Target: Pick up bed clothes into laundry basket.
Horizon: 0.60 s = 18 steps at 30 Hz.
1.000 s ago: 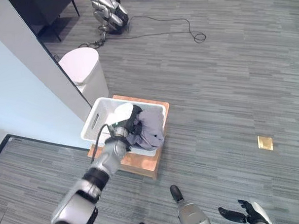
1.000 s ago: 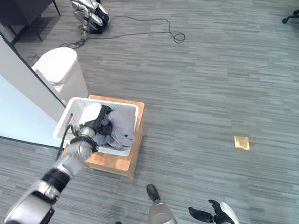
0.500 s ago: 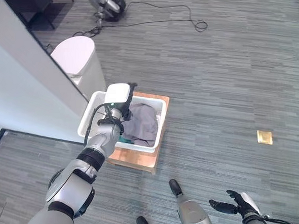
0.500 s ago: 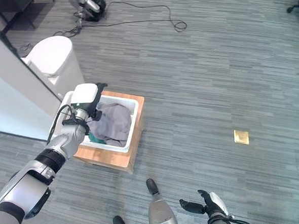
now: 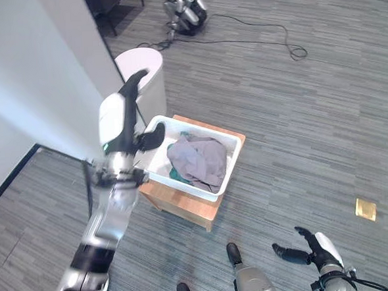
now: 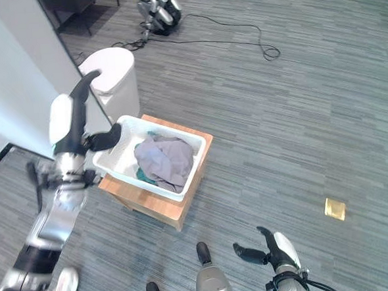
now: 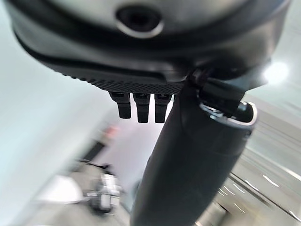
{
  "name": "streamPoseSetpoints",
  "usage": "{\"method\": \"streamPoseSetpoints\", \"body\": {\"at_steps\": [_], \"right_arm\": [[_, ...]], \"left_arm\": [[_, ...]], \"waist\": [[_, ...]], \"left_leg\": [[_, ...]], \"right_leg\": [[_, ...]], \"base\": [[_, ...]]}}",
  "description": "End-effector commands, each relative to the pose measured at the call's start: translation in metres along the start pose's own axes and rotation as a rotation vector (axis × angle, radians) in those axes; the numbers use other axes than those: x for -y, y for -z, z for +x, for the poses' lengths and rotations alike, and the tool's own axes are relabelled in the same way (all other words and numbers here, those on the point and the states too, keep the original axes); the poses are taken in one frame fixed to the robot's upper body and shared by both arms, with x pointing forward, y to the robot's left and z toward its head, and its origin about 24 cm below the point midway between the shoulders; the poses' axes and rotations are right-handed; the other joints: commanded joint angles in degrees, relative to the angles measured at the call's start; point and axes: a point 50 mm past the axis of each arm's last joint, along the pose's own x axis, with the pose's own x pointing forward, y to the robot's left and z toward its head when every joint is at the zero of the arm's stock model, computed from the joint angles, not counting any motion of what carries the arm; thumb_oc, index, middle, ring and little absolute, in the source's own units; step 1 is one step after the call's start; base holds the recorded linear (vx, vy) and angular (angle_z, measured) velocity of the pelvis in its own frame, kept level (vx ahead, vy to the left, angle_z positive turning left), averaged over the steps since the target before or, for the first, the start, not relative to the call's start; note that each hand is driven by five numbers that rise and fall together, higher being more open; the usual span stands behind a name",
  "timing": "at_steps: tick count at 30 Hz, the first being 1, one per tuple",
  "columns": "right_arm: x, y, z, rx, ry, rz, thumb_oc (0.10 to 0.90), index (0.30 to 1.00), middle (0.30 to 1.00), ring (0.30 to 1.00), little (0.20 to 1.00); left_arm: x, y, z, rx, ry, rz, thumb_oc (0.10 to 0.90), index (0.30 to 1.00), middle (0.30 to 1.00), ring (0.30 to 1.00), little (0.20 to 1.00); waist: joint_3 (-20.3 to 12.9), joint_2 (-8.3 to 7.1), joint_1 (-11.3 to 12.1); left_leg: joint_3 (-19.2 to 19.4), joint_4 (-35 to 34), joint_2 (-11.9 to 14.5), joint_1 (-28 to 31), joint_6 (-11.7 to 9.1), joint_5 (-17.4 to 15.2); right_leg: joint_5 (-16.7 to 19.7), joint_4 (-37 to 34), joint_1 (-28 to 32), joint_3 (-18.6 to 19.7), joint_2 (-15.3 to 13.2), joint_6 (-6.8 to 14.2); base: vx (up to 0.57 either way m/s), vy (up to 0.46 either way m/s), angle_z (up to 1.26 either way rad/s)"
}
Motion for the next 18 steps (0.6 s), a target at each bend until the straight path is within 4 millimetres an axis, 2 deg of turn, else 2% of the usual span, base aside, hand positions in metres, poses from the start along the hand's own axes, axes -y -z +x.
{"method": "streamPoseSetpoints", "body": {"at_steps": [1, 3, 5, 8, 9, 15, 16, 18], "right_arm": [[0.024, -0.013, 0.008, 0.075, 0.123, -0.028, 0.8, 0.9, 0.9, 0.9, 0.9], [0.039, -0.023, 0.014, 0.107, 0.187, -0.059, 0.8, 0.9, 0.9, 0.9, 0.9], [0.039, -0.023, 0.014, 0.107, 0.187, -0.06, 0.8, 0.9, 0.9, 0.9, 0.9], [0.074, -0.037, 0.02, 0.151, 0.317, -0.075, 0.8, 0.9, 0.9, 0.9, 0.9], [0.095, -0.045, 0.021, 0.181, 0.401, -0.073, 0.8, 0.9, 0.9, 0.9, 0.9], [0.115, -0.053, 0.014, 0.219, 0.511, -0.051, 0.8, 0.9, 0.9, 0.9, 0.9], [0.149, -0.061, -0.003, 0.27, 0.623, -0.022, 0.8, 0.9, 0.9, 0.9, 0.9], [0.146, -0.049, -0.024, 0.281, 0.642, -0.016, 0.8, 0.9, 0.9, 0.9, 0.9]], "left_arm": [[-0.021, -0.031, 0.019, 0.201, -0.074, -0.051, 0.8, 0.9, 0.9, 0.9, 0.9], [-0.022, -0.021, 0.003, 0.159, -0.055, -0.083, 0.8, 0.9, 0.9, 0.9, 0.9], [-0.023, -0.021, 0.002, 0.157, -0.055, -0.084, 0.8, 0.9, 0.9, 0.9, 0.9], [-0.018, -0.005, -0.015, 0.066, -0.023, -0.138, 0.8, 0.9, 0.9, 0.9, 0.9], [-0.012, 0.007, -0.027, -0.009, 0.007, -0.183, 0.8, 0.9, 0.9, 0.9, 0.9], [-0.004, 0.029, -0.052, -0.151, 0.063, -0.233, 0.8, 0.9, 0.9, 0.9, 0.9], [-0.01, 0.037, -0.059, -0.191, 0.057, -0.214, 0.8, 0.9, 0.9, 0.9, 0.9], [-0.014, 0.048, -0.072, -0.26, 0.044, -0.229, 0.8, 0.9, 0.9, 0.9, 0.9]], "waist": [[-5.2, -2.01, 0.7], [-5.6, -2.03, 2.3], [-5.6, -2.0, 2.2], [-6.2, -2.18, 3.6], [-6.6, -2.38, 4.4], [-7.0, -2.56, 5.0], [-7.3, -2.71, 4.7], [-7.5, -2.89, 3.4]], "left_leg": [[-0.5, 0.2, 1.3, -2.4, 1.0, -2.0], [-1.3, 0.2, 1.2, -2.5, 1.1, -1.9], [-1.4, 0.2, 1.2, -2.5, 1.1, -1.9], [-2.7, 0.2, 1.0, -2.7, 1.2, -1.7], [-3.4, 0.2, 0.9, -2.8, 1.3, -1.6], [-4.4, 0.2, 0.9, -3.0, 1.4, -1.5], [-4.5, 0.2, 0.9, -2.9, 1.3, -1.7], [-3.8, 0.2, 1.0, -3.0, 1.5, -1.5]], "right_leg": [[-9.4, 0.5, 4.3, 0.6, -3.9, 3.7], [-9.5, 0.5, 4.8, -0.2, -4.0, 3.6], [-9.5, 0.5, 4.9, -0.2, -4.0, 3.6], [-9.8, 0.6, 5.5, -1.4, -4.0, 3.5], [-10.0, 0.7, 5.9, -2.2, -4.0, 3.4], [-10.2, 1.0, 6.2, -3.0, -4.1, 3.3], [-10.3, 1.0, 6.3, -3.1, -4.1, 3.3], [-9.9, 1.2, 5.5, -2.6, -3.9, 3.3]], "base": [[-0.01, -0.004, 0.15], [-0.01, -0.002, 0.23], [0.0, -0.005, 0.15], [-0.01, -0.005, 0.2], [-0.01, -0.006, 0.24], [-0.01, -0.001, 0.14], [0.0, 0.0, 0.0], [-0.03, 0.011, 0.06]]}}
